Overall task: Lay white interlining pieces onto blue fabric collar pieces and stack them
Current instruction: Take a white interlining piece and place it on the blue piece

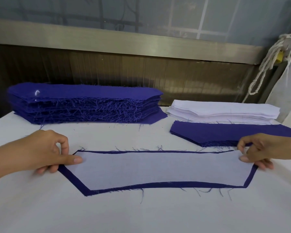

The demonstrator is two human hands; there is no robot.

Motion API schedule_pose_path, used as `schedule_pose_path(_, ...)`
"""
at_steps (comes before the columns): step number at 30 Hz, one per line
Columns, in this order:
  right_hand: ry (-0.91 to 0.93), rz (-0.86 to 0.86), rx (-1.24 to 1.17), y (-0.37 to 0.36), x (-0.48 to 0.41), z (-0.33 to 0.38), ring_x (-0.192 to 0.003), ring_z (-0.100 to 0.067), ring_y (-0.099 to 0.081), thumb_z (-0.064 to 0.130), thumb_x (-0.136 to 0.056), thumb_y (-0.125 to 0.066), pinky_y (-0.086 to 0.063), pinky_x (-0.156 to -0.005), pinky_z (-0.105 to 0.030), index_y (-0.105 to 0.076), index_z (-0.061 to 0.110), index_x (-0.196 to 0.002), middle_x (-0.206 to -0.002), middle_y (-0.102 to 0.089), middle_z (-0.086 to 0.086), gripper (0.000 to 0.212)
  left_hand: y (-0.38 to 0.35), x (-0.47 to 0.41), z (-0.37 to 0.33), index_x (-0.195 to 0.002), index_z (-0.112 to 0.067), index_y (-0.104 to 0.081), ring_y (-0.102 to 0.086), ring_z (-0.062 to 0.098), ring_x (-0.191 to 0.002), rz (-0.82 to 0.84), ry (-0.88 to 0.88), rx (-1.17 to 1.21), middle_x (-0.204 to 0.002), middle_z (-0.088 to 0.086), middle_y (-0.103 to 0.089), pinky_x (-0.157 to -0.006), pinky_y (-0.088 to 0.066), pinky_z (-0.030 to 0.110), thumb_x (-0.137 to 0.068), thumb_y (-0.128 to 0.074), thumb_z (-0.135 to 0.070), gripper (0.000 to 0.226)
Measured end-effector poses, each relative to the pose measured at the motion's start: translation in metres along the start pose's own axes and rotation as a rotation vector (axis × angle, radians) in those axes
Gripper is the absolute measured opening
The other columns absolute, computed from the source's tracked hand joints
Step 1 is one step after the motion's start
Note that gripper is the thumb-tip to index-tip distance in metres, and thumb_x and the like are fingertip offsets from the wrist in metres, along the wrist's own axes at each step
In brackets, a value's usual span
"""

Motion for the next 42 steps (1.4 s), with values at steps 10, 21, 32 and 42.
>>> schedule_pose_path(10,0.028,0.01,-0.007,0.0,0.001,0.001,-0.05,-0.021,-0.058,0.045,-0.085,-0.08,-0.049,-0.051,-0.025,-0.065,0.017,-0.1,-0.069,-0.069,-0.025,0.035,0.0,0.0,-0.003,-0.07,-0.039,-0.061,-0.056,0.012,-0.039,-0.024,-0.037,0.029,-0.058,0.002,-0.071,-0.046,-0.046,0.015,-0.037,-0.06,-0.095,0.065)
schedule_pose_path(21,0.06,-0.041,-0.143,0.008,0.017,0.028,-0.051,-0.021,-0.056,0.04,-0.09,-0.072,-0.049,-0.05,-0.024,-0.066,0.017,-0.093,-0.07,-0.067,-0.024,0.024,0.023,0.007,-0.037,-0.061,-0.027,-0.056,-0.055,0.003,-0.034,-0.496,-0.272,-0.005,-0.045,-0.008,-0.063,-0.043,-0.046,0.024,-0.066,-0.055,-0.073,0.047)
schedule_pose_path(32,-0.01,-0.753,-0.317,0.092,0.033,0.041,-0.059,-0.019,-0.054,0.016,-0.098,-0.063,-0.043,-0.058,-0.028,-0.069,0.006,-0.096,-0.073,-0.067,-0.012,0.012,0.003,-0.029,-0.194,-0.082,-0.033,-0.062,-0.062,0.0,-0.067,-0.479,-0.669,-0.104,-0.069,-0.015,-0.066,-0.062,-0.049,0.02,-0.09,-0.059,-0.048,0.018)
schedule_pose_path(42,-0.253,-1.151,-0.111,0.162,0.004,-0.023,-0.09,-0.037,-0.062,0.011,-0.094,-0.062,-0.05,-0.076,-0.037,-0.074,-0.001,-0.098,-0.105,-0.07,-0.02,0.018,-0.024,-0.108,-0.314,-0.113,-0.015,-0.069,-0.062,0.015,-0.089,-0.498,-0.849,-0.211,-0.107,-0.001,-0.061,-0.082,-0.055,0.04,-0.101,-0.054,-0.027,0.022)
Point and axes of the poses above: each hand's wrist, its own x-axis away from the middle knuckle, its own y-axis out of the back of the hand, z = x × y, the point moved 6 cm from there along -x, towards the middle knuckle
